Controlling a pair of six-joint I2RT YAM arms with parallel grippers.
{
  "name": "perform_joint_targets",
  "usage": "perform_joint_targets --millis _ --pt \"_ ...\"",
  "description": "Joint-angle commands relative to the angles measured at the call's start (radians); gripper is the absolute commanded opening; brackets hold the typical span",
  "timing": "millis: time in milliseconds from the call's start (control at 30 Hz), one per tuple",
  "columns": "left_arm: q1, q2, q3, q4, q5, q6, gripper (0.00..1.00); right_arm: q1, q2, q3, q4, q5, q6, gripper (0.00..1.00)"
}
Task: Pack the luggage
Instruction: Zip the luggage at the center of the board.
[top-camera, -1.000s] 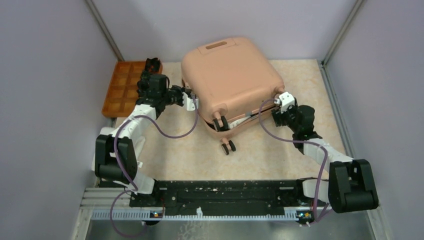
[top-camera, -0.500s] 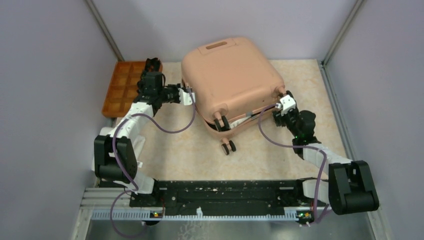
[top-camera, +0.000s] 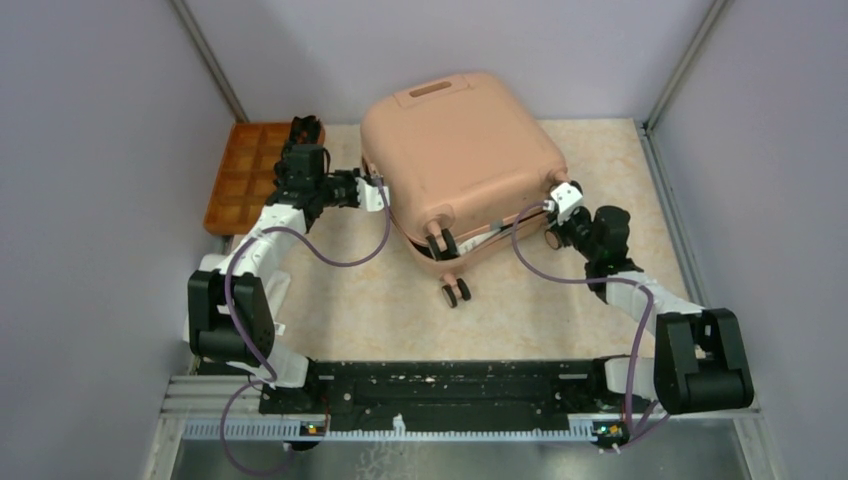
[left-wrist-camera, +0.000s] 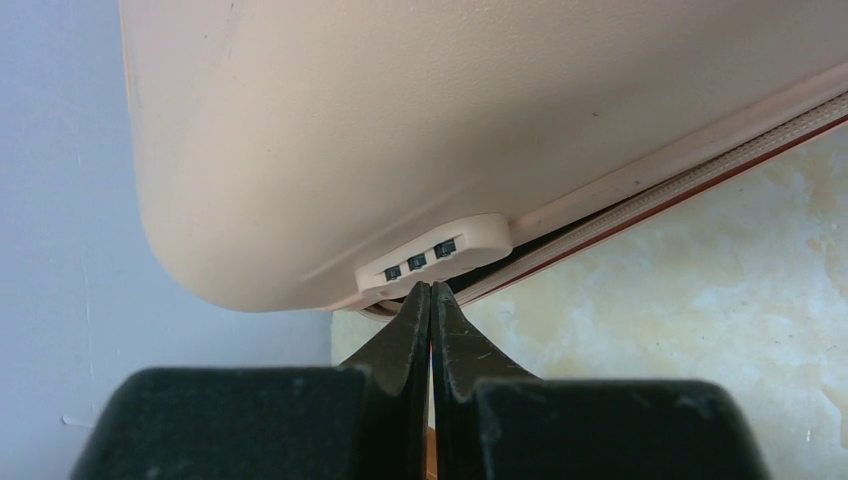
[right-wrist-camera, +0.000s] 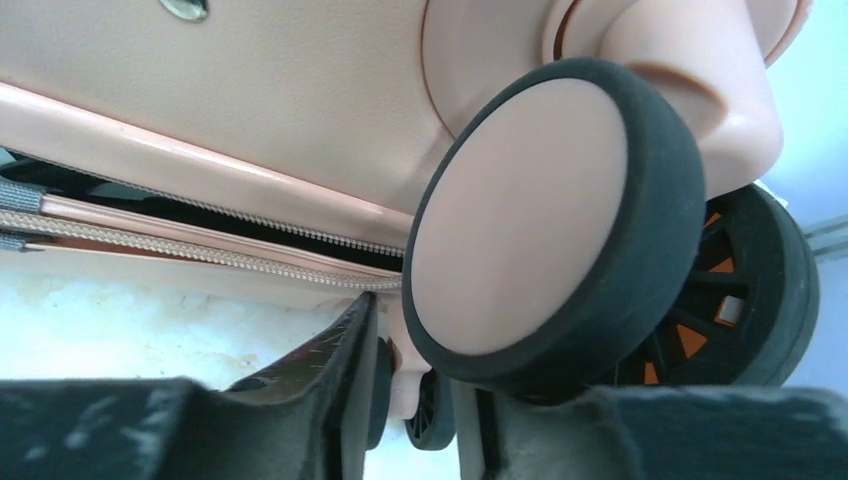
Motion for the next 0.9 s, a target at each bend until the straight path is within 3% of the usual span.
perform_joint_targets --millis 0,200,433,633,867 --pt "0.008 -0.015 0.013 -0.011 0.047 0.006 0.04 -0.005 0.040 0.072 -0.017 -0.031 -0.054 0.26" --pt "-0.002 -0.028 -0.018 -0.073 0.102 0.069 0.04 -0.005 0.041 0.092 -0.039 -0.007 -0.065 0.00" --pt "-0.043 -0.073 -0.026 -0.249 0.172 0.090 0.05 0.024 0.024 0.074 -0.023 0.015 -0.045 0.00" --pt "-0.142 -0.164 -0.164 -0.379 0.116 0.330 0.06 0.085 -0.021 0.009 0.017 0.064 -0.011 0.00" --pt "-0.305 -0.172 -0.355 -0.142 0.091 0.326 0.00 0.109 -0.093 -0.061 0.054 0.093 0.049 0.00"
